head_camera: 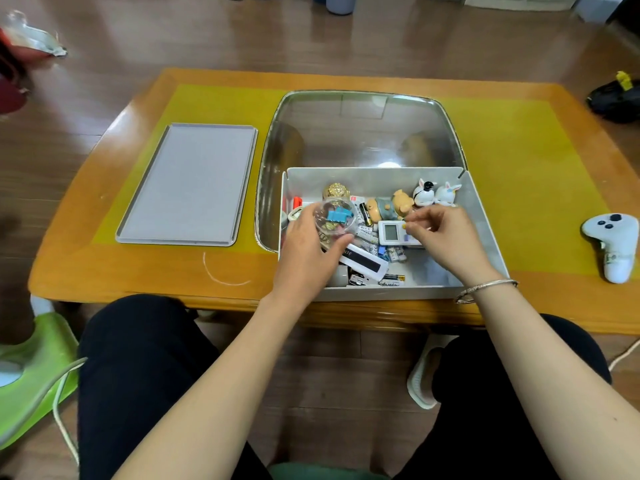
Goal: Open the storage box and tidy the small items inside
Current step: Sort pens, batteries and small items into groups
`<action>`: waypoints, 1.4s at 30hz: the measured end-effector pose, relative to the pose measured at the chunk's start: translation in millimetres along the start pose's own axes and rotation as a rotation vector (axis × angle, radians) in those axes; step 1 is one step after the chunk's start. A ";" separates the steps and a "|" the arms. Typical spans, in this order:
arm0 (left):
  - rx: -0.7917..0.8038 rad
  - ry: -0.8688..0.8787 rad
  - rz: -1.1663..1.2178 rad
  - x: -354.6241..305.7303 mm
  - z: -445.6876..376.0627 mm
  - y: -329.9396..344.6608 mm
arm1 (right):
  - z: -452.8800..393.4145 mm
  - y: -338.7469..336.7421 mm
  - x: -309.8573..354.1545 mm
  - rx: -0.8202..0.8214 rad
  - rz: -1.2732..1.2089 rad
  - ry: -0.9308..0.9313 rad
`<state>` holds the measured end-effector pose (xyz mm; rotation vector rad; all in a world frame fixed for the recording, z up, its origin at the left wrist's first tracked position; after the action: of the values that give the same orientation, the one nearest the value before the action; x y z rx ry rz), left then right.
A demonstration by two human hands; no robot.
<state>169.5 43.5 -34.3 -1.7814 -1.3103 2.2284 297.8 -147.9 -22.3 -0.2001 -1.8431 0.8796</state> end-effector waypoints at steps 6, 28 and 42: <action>-0.068 0.033 0.017 -3.1 3.9 -8.2 | 11.9 28.0 -5.7 0.287 0.269 -0.014; 0.055 -0.043 0.015 0.0 1.7 1.4 | 15.1 64.9 -0.5 0.510 0.462 -0.116; 0.094 0.015 -0.067 0.0 0.4 11.1 | 5.1 16.0 11.9 0.027 0.137 -0.165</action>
<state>174.4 36.0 -40.9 -1.6938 -1.2216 2.1988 284.1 -132.8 -25.0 -0.2452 -1.9866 1.0419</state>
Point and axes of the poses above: each hand's wrist, its own z-axis away from the middle knuckle, its own y-axis out of the palm, x = y × z, the point moved 10 cm from there along -z, towards the middle knuckle, and after that the axes turned 12 degrees about -y, right-handed, at the moved point
